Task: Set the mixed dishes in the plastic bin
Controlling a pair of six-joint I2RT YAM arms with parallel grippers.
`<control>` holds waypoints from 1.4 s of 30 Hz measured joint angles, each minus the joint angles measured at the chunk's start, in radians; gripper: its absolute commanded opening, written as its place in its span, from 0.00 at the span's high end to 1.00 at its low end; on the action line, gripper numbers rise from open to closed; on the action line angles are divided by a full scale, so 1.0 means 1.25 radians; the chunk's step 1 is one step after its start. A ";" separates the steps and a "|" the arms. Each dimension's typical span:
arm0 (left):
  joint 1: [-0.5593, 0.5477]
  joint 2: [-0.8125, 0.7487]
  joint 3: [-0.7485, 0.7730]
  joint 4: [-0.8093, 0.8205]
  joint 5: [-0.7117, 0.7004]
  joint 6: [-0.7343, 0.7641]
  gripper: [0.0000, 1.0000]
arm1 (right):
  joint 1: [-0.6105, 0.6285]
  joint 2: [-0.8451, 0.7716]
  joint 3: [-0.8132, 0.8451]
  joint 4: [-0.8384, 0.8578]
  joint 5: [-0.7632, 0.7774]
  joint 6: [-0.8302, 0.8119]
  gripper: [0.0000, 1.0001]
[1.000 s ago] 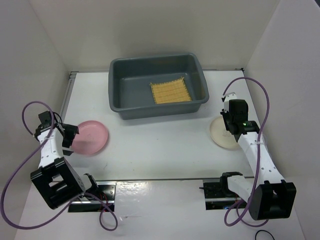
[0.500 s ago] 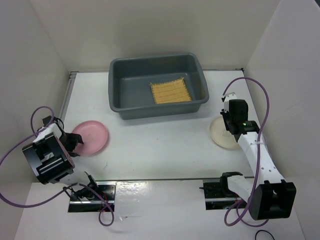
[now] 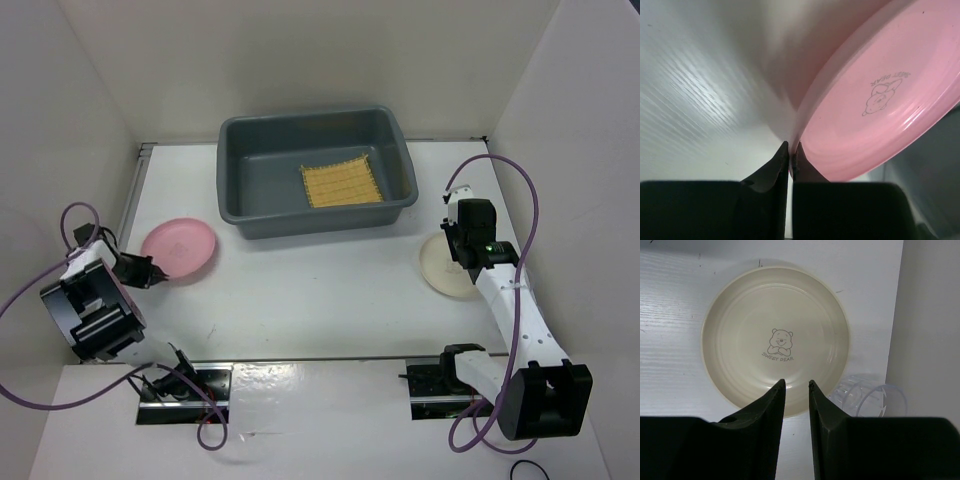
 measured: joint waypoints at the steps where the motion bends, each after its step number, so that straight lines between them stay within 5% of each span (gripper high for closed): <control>1: 0.000 -0.013 0.016 -0.013 0.004 -0.001 1.00 | 0.000 0.000 0.000 0.000 0.000 0.000 0.69; 8: -0.006 -0.219 0.244 0.009 0.088 -0.049 1.00 | 0.000 0.000 0.000 0.000 0.000 -0.002 0.69; 14: -0.126 -0.215 0.417 0.119 0.175 -0.097 1.00 | 0.000 0.000 0.000 0.000 0.000 -0.002 0.69; 21: -0.434 0.139 0.739 0.044 0.188 -0.041 1.00 | 0.000 0.000 0.000 0.000 0.003 -0.002 0.69; 28: -0.672 0.521 1.160 -0.183 0.118 0.060 1.00 | 0.000 0.004 0.000 0.001 0.006 -0.002 0.69; 34: -0.751 0.852 1.692 -0.374 0.084 0.088 1.00 | 0.000 0.015 -0.001 0.002 0.013 -0.002 0.69; 42: -0.766 1.001 1.772 -0.476 0.049 0.088 1.00 | 0.000 0.029 -0.001 0.002 0.017 -0.002 0.69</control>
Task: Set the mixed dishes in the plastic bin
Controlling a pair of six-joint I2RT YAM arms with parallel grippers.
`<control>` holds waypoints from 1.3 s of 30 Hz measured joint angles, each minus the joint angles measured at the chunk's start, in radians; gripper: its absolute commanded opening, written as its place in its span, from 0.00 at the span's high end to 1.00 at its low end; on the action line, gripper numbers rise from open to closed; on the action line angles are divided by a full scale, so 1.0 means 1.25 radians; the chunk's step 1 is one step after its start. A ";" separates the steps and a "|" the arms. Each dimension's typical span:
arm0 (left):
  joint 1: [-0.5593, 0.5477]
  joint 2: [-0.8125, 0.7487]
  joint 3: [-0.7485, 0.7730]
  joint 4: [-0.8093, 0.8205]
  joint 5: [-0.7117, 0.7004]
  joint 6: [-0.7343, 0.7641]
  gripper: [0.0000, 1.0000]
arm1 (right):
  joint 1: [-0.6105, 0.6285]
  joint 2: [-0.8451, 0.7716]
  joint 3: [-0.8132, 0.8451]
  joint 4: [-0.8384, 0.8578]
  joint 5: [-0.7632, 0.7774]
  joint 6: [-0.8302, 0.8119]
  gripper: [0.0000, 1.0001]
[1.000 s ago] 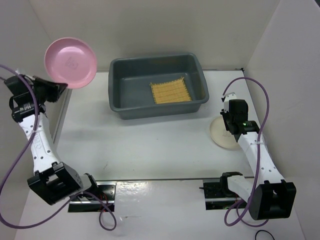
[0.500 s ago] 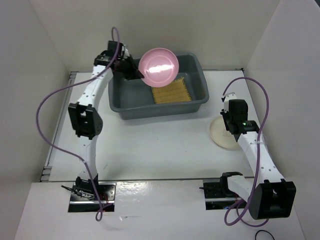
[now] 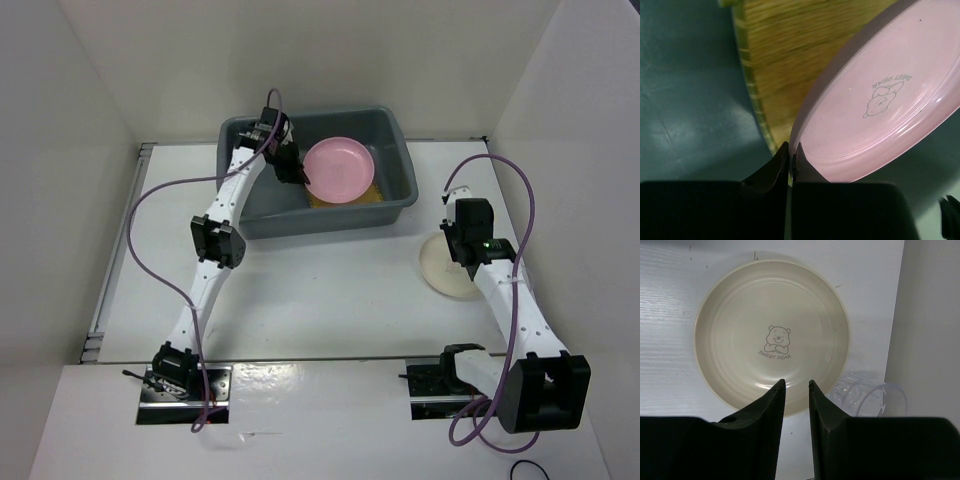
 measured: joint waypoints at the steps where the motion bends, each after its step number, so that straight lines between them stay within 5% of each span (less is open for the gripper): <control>1: 0.000 0.014 0.000 -0.003 -0.001 0.000 1.00 | 0.000 0.000 0.000 0.000 0.000 0.000 0.69; 6: 0.000 0.077 0.000 -0.002 -0.005 -0.004 0.95 | 0.000 0.000 0.000 0.000 0.000 0.000 0.69; 9: 0.000 0.089 0.000 0.001 -0.004 -0.008 0.78 | 0.000 0.000 0.000 0.000 0.000 0.000 0.69; 11: 0.000 0.089 0.001 0.014 0.002 -0.007 0.56 | 0.000 0.000 0.000 0.000 0.000 0.000 0.69; 14: 0.000 0.089 0.007 0.037 0.010 -0.007 0.38 | 0.000 0.000 0.000 0.000 0.000 0.000 0.69; 17: 0.000 0.088 0.008 0.052 0.013 -0.008 0.31 | 0.000 0.002 0.000 0.000 0.000 0.000 0.69; 21: -0.010 0.044 0.005 0.051 -0.037 -0.006 0.00 | 0.000 0.007 0.000 0.000 0.000 0.000 0.69; 27: -0.106 -0.220 0.006 0.068 -0.149 0.037 0.00 | 0.000 0.007 0.000 0.000 0.000 0.000 0.69; 32: -0.317 -0.388 0.050 0.057 -0.190 0.062 0.00 | 0.000 0.006 0.000 0.000 0.002 0.001 0.69; 39: -0.536 -0.162 0.043 0.002 -0.222 0.007 0.00 | -0.004 0.004 0.000 0.000 0.012 0.007 0.69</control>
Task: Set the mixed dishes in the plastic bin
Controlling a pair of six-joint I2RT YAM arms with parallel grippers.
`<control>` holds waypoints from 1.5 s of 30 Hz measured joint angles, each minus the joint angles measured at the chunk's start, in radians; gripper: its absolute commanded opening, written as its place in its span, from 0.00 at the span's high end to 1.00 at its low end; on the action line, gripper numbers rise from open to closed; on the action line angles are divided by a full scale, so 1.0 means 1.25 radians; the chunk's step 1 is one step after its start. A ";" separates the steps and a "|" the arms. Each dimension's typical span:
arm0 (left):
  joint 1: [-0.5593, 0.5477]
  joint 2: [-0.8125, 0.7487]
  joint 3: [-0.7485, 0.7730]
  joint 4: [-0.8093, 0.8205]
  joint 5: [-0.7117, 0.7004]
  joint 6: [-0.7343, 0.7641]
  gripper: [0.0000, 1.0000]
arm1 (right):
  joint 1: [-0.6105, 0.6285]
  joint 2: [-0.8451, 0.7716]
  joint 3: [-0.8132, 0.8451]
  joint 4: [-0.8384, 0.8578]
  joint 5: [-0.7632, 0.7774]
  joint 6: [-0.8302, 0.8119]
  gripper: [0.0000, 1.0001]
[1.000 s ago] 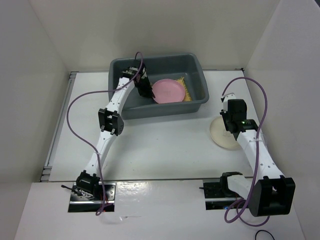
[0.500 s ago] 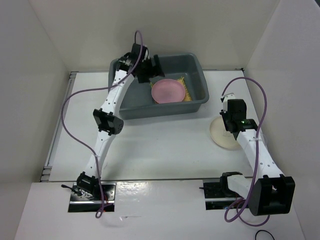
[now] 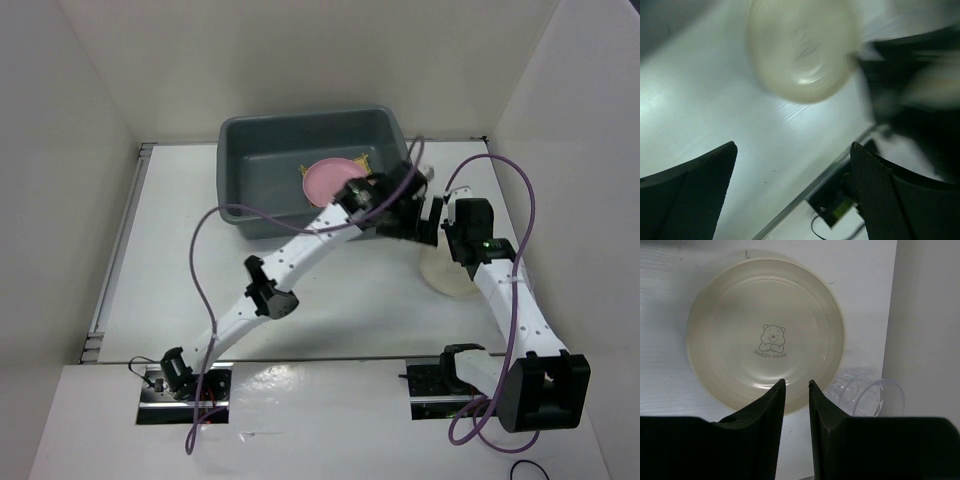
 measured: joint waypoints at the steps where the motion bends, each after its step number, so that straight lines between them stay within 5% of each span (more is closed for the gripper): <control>1: -0.009 0.049 -0.009 -0.016 -0.002 -0.016 0.00 | -0.001 -0.002 0.000 0.000 0.006 0.002 0.69; 5: -0.013 0.172 -0.035 -0.085 -0.002 -0.053 0.00 | -0.009 -0.011 0.000 0.001 0.041 0.017 0.69; 11: -0.013 0.201 -0.030 -0.099 -0.007 -0.099 0.00 | -0.012 -0.018 0.000 0.011 0.111 0.044 0.69; 29: -0.019 0.268 -0.020 0.072 0.062 -0.241 0.02 | -0.012 -0.034 -0.012 0.052 0.269 0.098 0.73; 36: -0.020 0.291 -0.010 0.085 0.050 -0.268 0.22 | -0.012 -0.040 -0.012 0.055 0.278 0.098 0.73; 45: -0.020 0.317 -0.001 0.091 0.054 -0.283 0.75 | -0.013 -0.053 -0.012 0.055 0.281 0.098 0.73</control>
